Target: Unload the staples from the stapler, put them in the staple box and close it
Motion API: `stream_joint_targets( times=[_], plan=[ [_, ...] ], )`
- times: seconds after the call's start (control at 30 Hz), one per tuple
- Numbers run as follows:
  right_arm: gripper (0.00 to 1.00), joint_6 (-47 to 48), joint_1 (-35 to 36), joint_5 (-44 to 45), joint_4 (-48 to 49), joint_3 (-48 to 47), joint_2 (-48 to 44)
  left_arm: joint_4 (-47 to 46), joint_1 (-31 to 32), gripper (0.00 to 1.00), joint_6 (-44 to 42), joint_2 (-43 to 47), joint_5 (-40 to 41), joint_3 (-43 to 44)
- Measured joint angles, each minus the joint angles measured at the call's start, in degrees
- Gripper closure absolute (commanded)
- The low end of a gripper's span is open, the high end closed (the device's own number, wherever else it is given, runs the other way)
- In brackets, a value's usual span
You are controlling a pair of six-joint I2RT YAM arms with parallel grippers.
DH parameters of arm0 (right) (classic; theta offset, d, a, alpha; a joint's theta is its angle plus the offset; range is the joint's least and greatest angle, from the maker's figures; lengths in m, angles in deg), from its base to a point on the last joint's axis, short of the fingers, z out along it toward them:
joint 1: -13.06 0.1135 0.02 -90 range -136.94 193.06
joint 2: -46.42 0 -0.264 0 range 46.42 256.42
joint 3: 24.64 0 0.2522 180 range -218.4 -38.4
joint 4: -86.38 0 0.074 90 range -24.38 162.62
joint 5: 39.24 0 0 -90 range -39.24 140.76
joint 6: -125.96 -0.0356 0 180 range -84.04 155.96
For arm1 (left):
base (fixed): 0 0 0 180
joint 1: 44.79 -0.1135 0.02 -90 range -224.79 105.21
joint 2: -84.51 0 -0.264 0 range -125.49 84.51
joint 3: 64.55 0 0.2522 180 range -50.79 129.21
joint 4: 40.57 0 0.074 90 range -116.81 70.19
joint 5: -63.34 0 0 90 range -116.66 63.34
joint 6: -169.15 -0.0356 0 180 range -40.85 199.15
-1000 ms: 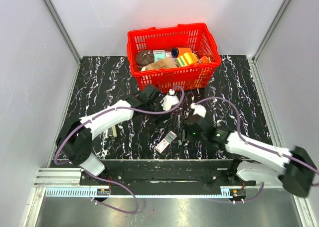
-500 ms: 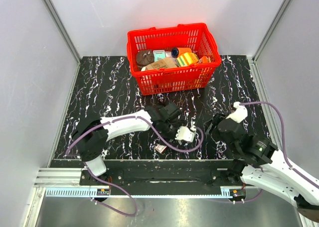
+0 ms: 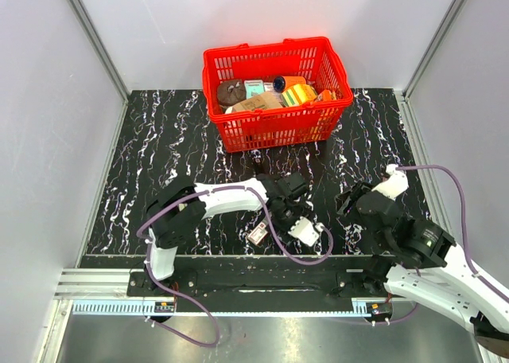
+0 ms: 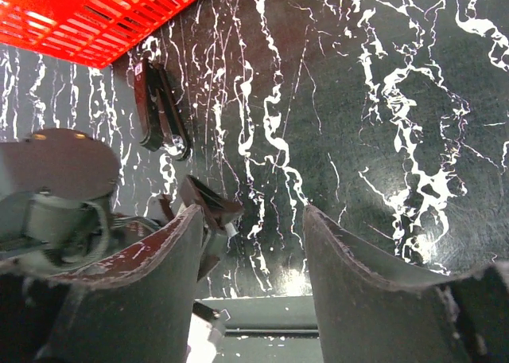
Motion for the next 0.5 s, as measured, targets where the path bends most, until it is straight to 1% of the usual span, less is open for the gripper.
stream_joint_targets(
  times=[0.07, 0.17, 0.3, 0.4, 0.5],
  plan=[
    [0.42, 0.0, 0.0, -0.02, -0.13, -0.61, -0.13, 0.61, 0.13, 0.31, -1.64, -1.33, 0.02, 0.13],
    [0.44, 0.04, 0.0, -0.02, -0.26, -1.57, -0.2, 2.1, 0.2, 0.38, -3.39, -2.62, -0.2, 0.31],
    [0.47, 0.09, 0.0, -0.02, -0.37, -1.88, -0.09, 2.97, 0.13, 0.51, -4.48, -3.13, -0.09, 0.98],
    [0.49, 0.09, 0.0, -0.04, -0.46, -1.9, 0.09, 3.41, 0.13, 0.53, -4.7, -3.78, -0.22, 1.86],
    [0.51, 0.09, 0.0, -0.04, -0.46, -1.9, 0.09, 3.5, 0.13, 0.61, -4.61, -4.42, -0.39, 2.67]
  ],
)
